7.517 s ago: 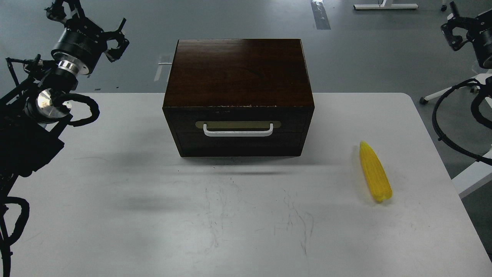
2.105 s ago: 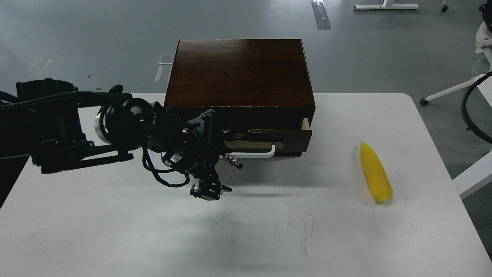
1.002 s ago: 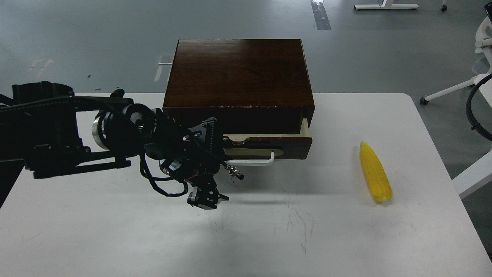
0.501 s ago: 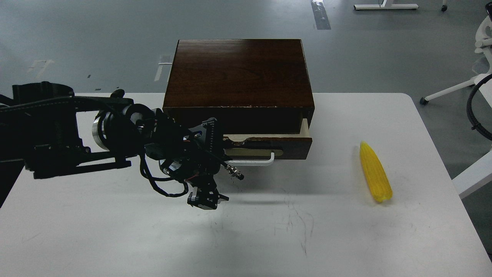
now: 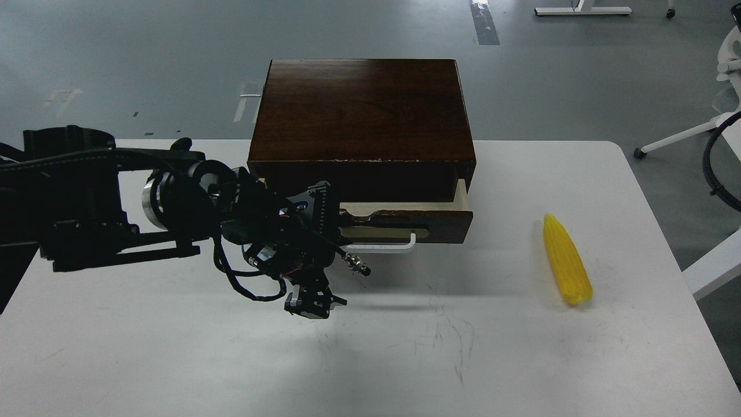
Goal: Put corn in drawer with both arms
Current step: 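Pull the drawer farther open with the left gripper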
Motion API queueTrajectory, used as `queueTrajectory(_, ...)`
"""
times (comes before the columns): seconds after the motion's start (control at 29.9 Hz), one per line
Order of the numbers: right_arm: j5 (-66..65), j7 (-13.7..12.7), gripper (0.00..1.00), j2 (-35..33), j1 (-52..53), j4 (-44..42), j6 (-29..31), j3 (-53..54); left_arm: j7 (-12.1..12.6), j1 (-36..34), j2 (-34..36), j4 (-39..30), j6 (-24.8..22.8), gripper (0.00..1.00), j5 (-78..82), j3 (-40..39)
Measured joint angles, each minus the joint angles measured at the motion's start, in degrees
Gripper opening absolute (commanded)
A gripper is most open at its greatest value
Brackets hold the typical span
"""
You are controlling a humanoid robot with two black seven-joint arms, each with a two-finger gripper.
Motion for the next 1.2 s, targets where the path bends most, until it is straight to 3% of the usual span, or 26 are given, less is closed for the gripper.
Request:
queueTrajectory(0.23, 0.00, 0.05, 1.00, 0.00, 0.00, 0.00, 0.00, 0.00, 6.71, 0.01, -0.40, 0.12, 0.00, 0.90, 0.00, 0.08)
queueTrajectory(0.33, 0.00, 0.05, 1.00, -0.04, 0.00, 0.00, 0.00, 0.04, 7.84, -0.03, -0.94, 0.17, 0.00, 0.90, 0.05, 0.05)
queueTrajectory(1.2, 0.00, 0.05, 1.00, -0.74, 0.00, 0.00, 0.00, 0.09, 7.93, -1.57, -1.30, -2.28, -0.71, 0.90, 0.04, -0.30)
